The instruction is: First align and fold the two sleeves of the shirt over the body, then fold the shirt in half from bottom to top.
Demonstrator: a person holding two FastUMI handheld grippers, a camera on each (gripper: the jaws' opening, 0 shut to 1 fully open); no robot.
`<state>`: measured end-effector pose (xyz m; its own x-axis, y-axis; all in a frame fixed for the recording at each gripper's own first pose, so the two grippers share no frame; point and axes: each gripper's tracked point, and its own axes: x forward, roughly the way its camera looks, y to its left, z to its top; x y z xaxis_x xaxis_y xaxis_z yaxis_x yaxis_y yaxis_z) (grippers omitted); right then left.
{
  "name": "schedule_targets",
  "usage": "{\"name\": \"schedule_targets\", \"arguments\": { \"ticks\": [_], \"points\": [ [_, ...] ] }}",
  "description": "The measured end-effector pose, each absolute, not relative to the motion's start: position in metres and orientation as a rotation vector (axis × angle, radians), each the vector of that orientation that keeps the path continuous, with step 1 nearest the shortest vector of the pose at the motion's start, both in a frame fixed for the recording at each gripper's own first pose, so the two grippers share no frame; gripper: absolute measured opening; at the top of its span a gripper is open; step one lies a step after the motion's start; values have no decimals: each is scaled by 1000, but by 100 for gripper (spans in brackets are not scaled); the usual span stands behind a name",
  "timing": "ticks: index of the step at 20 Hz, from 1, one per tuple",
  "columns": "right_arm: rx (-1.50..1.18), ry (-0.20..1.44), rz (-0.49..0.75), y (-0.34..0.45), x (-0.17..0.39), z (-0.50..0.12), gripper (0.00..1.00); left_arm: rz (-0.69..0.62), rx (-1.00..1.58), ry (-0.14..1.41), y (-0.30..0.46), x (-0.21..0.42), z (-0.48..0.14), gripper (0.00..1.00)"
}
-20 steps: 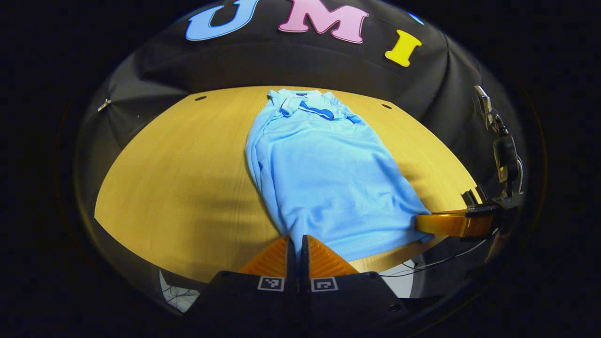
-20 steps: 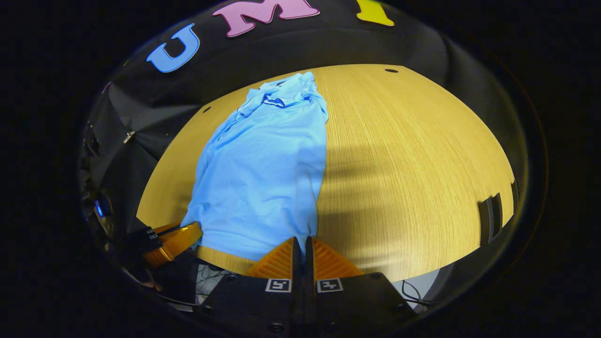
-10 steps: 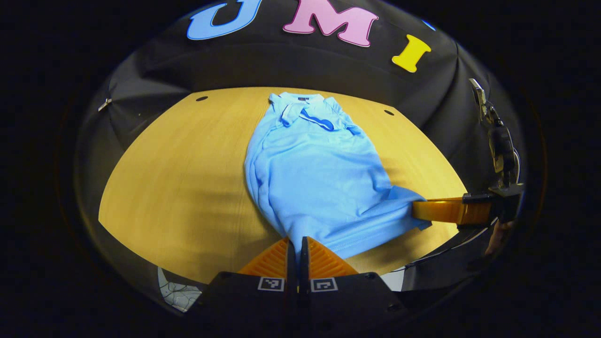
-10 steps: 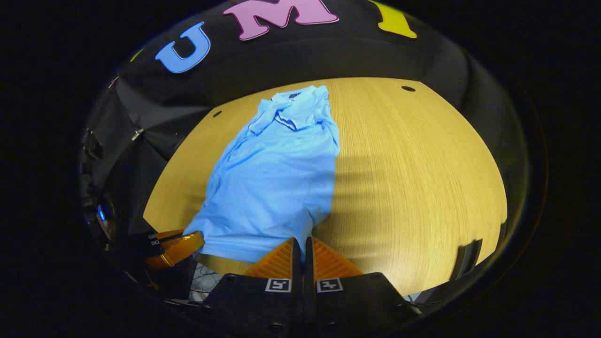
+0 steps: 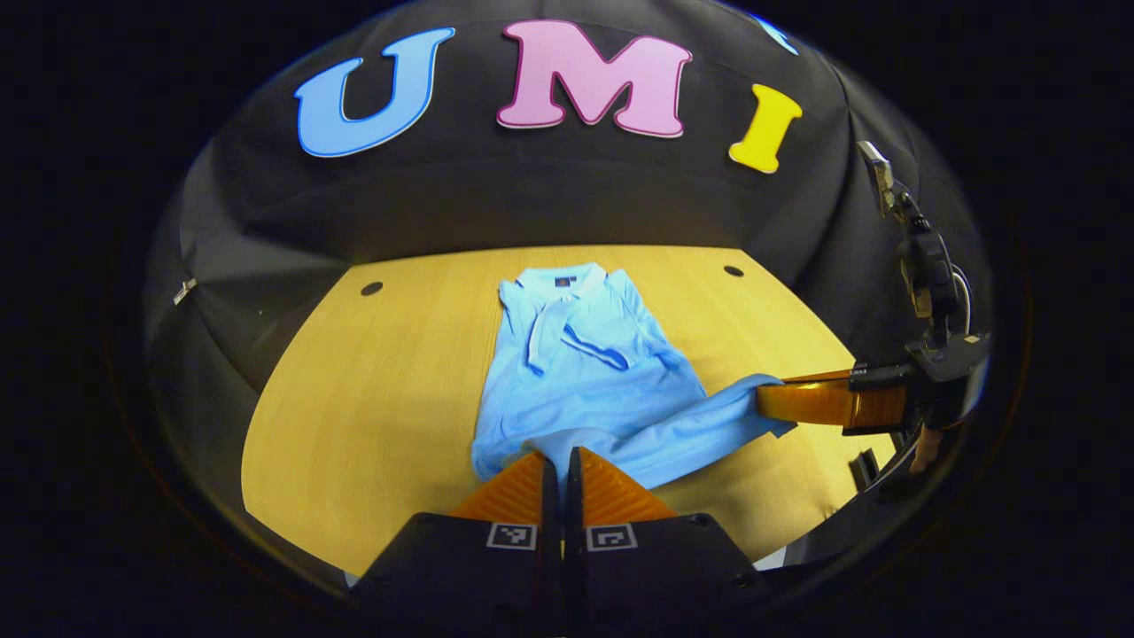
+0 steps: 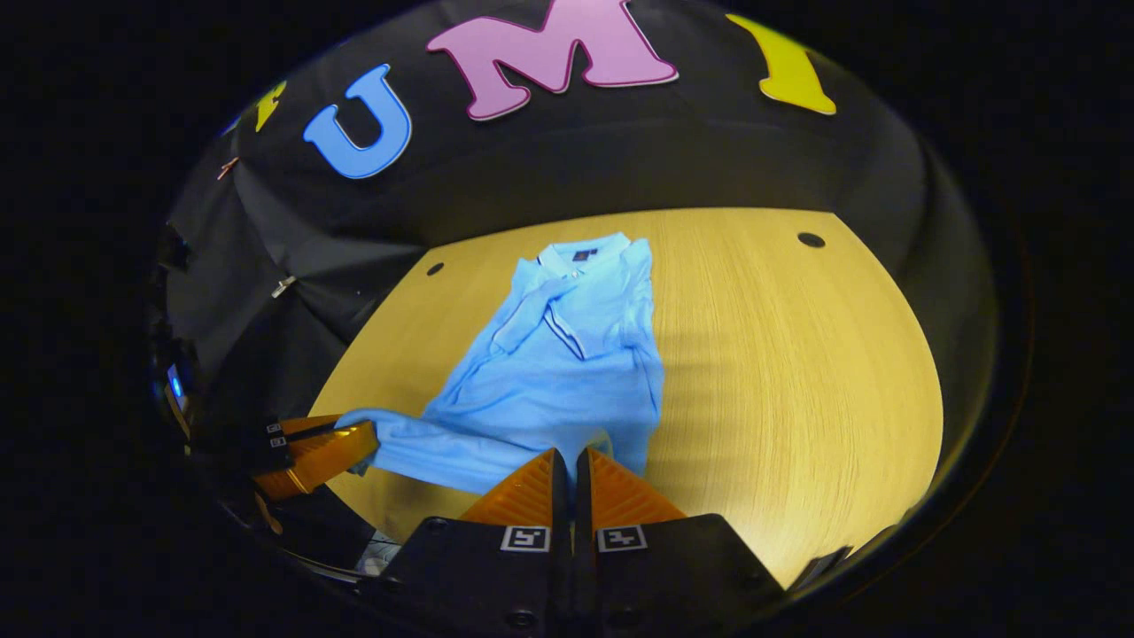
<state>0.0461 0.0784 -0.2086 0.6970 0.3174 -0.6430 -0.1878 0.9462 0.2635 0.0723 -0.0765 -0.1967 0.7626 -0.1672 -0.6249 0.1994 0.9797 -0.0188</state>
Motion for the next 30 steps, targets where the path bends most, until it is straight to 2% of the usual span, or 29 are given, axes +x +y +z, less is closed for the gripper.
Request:
{"name": "schedule_targets", "arguments": {
  "ticks": [7,13,14,17,23,30],
  "points": [
    [199,640,330,81,146,-157,5,-167,41,608,-72,167,-151,6],
    [193,564,325,77,241,-142,5,-166,38,536,-69,269,-126,6],
    [194,550,318,77,259,-140,10,-167,46,531,-68,286,-127,6],
    [219,510,307,79,305,-140,4,-168,63,529,-66,335,-142,6],
    [195,496,224,72,390,-199,5,-211,86,525,-70,425,-193,6],
    [185,541,162,66,424,-270,5,-215,15,534,-55,472,-259,6]
  ]
}}
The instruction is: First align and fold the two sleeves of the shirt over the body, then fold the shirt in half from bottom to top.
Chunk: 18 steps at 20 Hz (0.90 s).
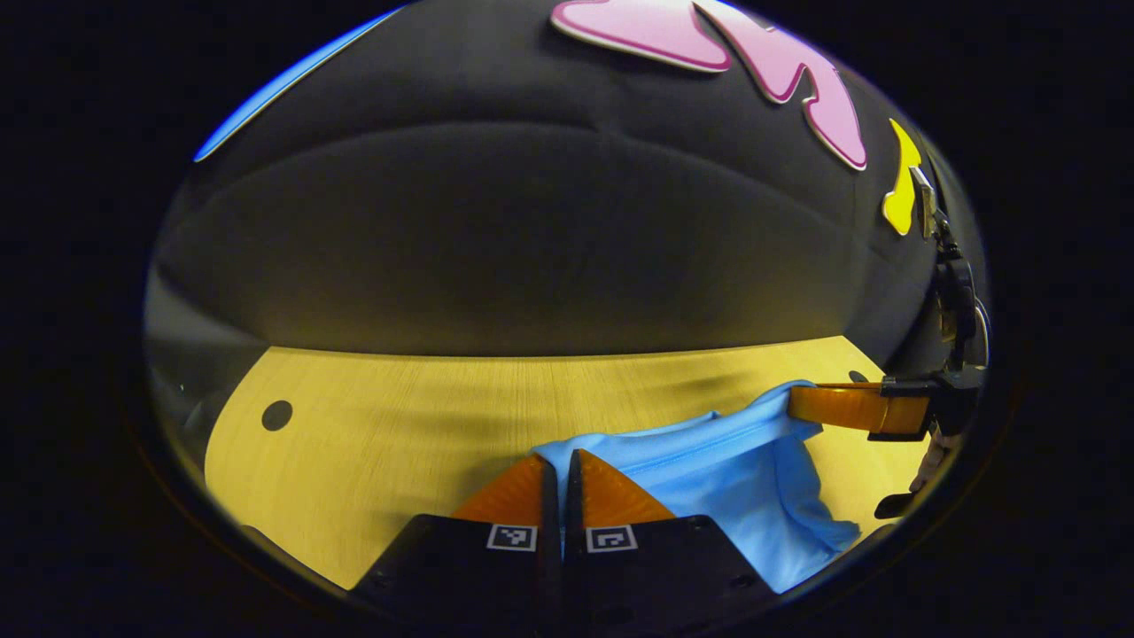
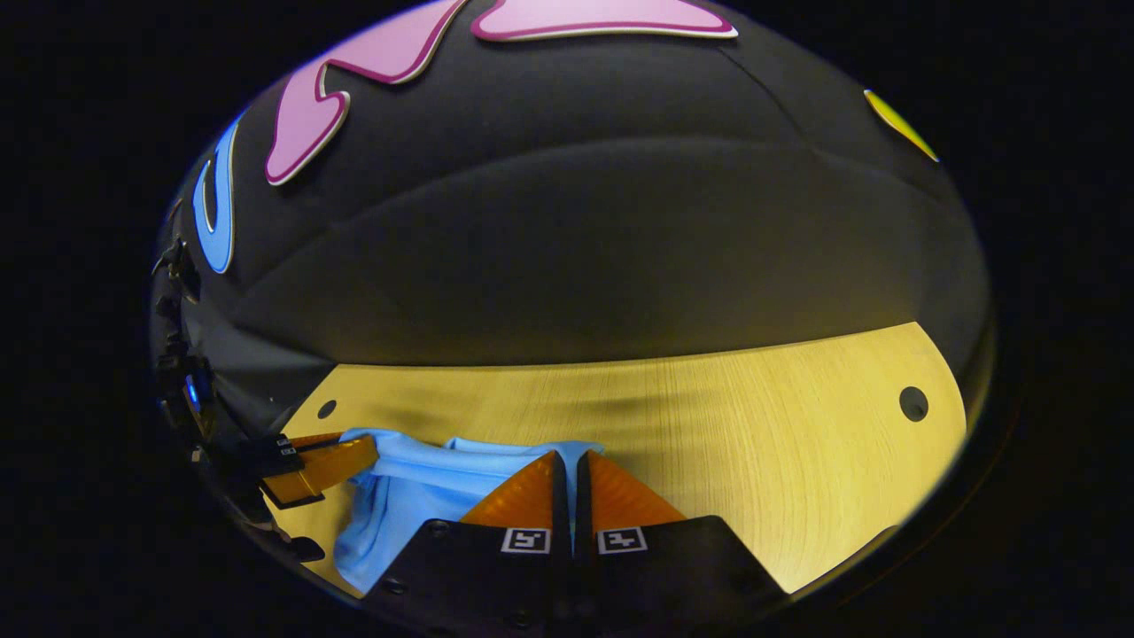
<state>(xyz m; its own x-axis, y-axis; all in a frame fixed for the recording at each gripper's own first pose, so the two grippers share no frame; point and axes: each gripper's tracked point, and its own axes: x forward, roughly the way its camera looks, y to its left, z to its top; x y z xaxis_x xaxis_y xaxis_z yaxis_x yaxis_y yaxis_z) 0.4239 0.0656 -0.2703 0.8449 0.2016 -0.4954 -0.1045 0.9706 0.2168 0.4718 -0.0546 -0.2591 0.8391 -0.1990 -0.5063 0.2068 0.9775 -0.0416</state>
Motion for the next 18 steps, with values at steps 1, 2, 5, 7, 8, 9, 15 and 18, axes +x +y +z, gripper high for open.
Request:
{"name": "schedule_targets", "arguments": {
  "ticks": [1,2,5,7,8,9,15,18],
  "points": [
    [159,544,159,63,424,-276,5,-214,28,543,-59,477,-267,6],
    [132,551,152,60,426,-285,5,-214,48,551,-61,480,-274,6],
    [79,551,122,52,425,-287,14,-192,90,559,-57,485,-290,16],
    [51,526,116,48,420,-281,24,-195,72,531,-61,479,-281,40],
    [50,517,114,46,417,-275,49,-199,59,498,-63,475,-270,60],
    [48,503,101,43,411,-267,75,-197,55,467,-60,469,-258,80],
    [21,387,29,19,348,-198,99,-207,78,303,-60,396,-175,99],
    [38,317,5,18,308,-154,99,-218,41,239,-58,348,-133,99]
  ]
}}
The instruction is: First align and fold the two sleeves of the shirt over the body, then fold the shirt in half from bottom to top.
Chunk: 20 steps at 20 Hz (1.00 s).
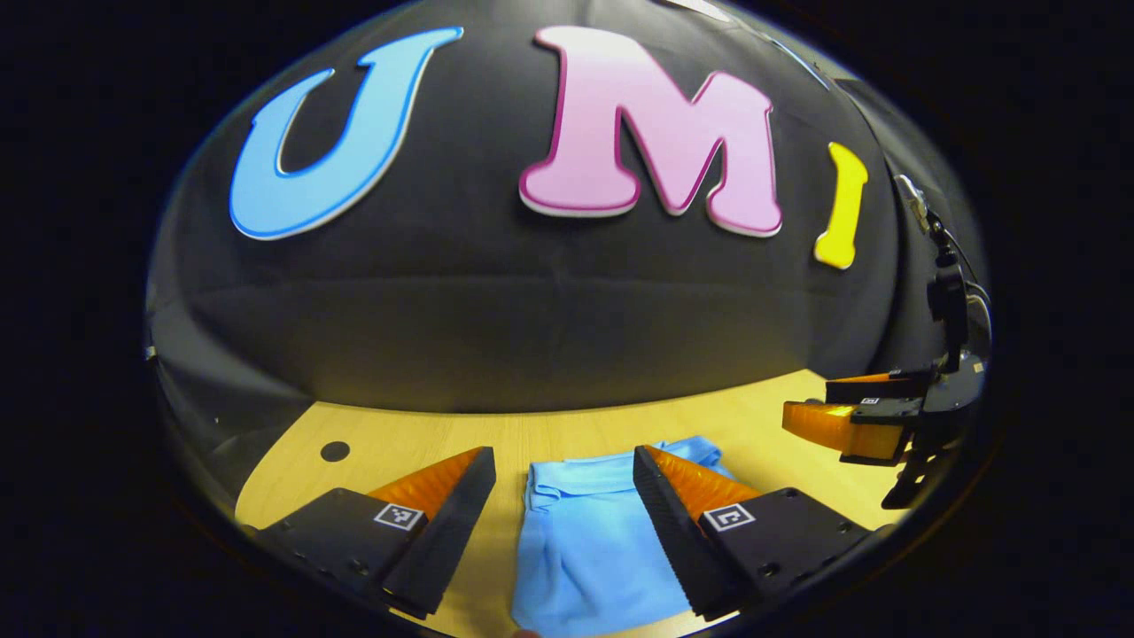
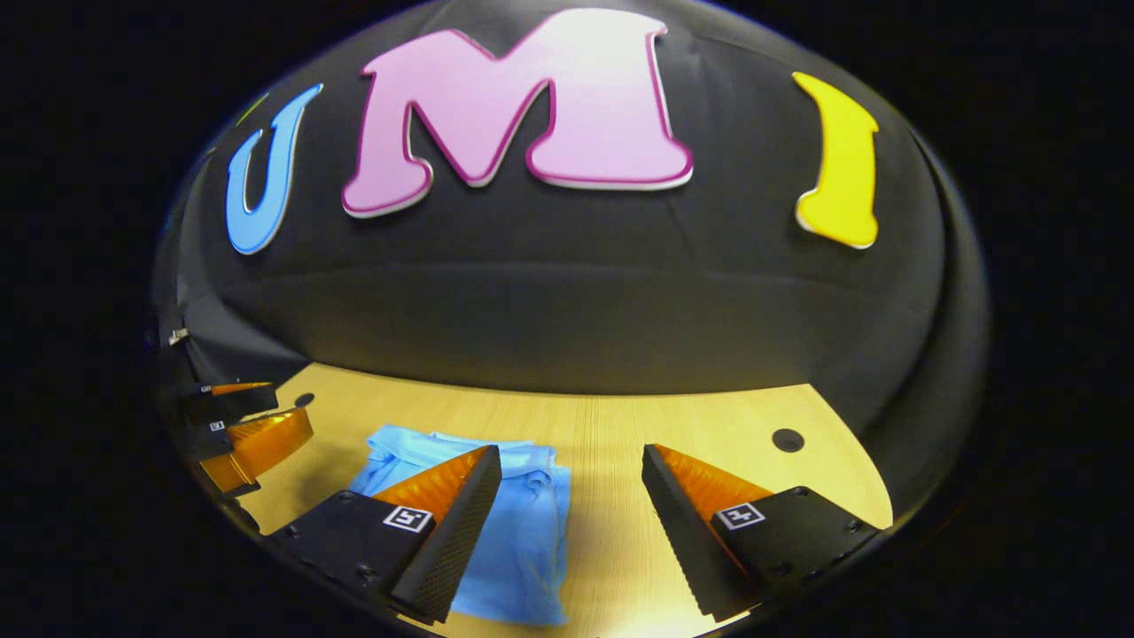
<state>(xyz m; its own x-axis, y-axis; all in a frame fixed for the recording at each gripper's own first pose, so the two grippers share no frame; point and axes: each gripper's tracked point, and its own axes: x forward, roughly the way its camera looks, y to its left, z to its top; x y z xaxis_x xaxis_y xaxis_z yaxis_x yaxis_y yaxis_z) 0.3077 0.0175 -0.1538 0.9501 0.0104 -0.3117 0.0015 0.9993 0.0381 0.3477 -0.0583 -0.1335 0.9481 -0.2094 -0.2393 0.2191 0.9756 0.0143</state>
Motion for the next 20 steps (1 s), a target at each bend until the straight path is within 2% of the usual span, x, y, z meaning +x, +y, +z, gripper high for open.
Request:
{"name": "schedule_targets", "arguments": {
  "ticks": [10,20],
  "points": [
    [61,153,-8,40,139,-30,99,-241,37,49,-43,159,9,98],
    [-14,75,71,77,-6,33,98,-148,-80,-28,-12,-27,41,99]
  ]
}}
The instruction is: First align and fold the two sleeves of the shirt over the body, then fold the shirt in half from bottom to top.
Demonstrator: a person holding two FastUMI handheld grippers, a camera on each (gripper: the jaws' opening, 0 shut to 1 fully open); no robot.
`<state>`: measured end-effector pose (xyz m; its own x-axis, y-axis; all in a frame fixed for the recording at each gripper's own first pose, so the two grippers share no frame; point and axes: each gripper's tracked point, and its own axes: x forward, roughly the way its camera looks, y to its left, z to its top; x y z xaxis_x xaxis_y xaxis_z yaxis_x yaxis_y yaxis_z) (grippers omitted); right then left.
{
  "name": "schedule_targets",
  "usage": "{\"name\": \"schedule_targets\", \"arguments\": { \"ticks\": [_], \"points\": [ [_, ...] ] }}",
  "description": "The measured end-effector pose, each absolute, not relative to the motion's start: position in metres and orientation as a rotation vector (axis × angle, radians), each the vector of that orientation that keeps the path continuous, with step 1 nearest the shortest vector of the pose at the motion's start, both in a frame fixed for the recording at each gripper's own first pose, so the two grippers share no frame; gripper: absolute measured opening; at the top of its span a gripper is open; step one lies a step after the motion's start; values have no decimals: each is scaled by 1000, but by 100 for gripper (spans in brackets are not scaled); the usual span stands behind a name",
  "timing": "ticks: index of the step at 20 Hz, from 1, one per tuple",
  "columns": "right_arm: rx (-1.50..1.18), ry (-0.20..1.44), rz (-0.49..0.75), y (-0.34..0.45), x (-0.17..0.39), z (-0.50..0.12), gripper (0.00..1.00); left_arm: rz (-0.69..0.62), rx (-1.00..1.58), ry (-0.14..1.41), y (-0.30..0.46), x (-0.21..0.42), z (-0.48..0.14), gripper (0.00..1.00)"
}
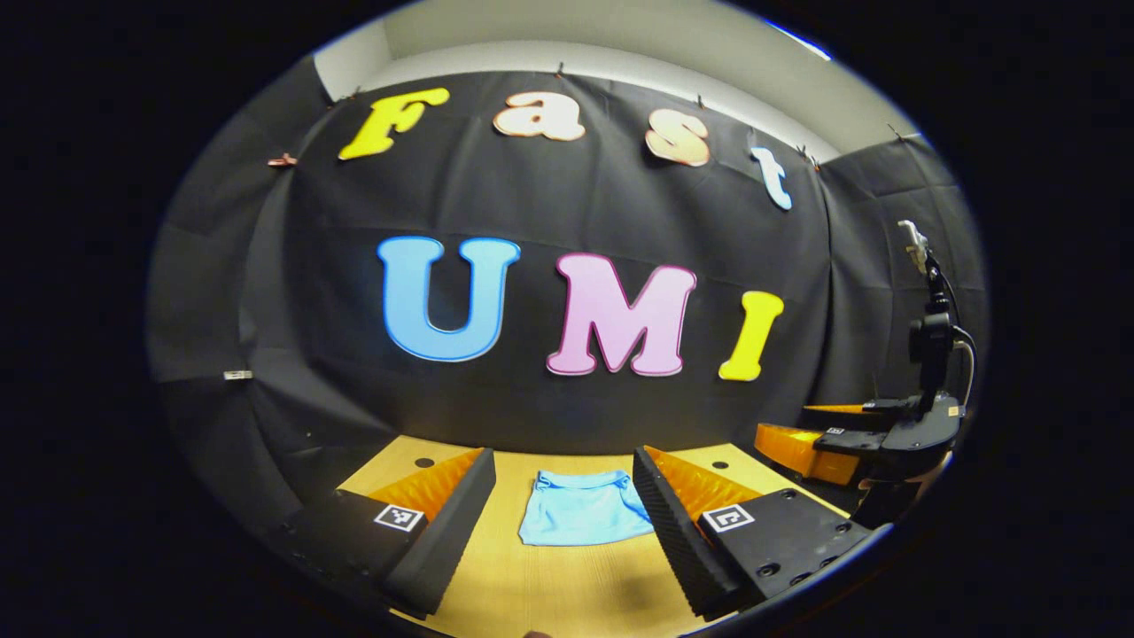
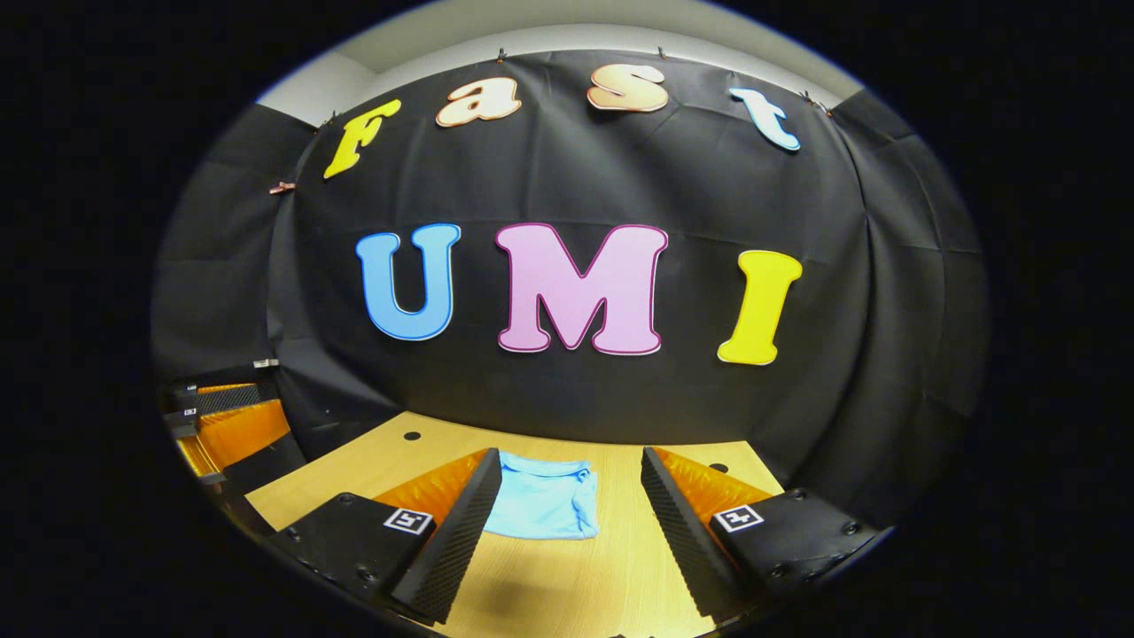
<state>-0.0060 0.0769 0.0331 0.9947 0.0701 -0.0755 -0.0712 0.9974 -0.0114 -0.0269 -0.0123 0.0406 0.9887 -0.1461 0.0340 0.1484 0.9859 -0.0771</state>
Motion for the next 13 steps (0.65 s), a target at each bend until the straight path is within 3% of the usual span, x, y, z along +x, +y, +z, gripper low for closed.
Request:
{"name": "schedule_targets", "arguments": {
  "ticks": [7,13],
  "points": [
    [-44,77,57,67,-97,33,98,-154,-52,-2,-8,-113,20,99],
    [-42,87,53,67,-128,31,98,-198,-28,-6,-24,-136,20,99]
  ]
}}
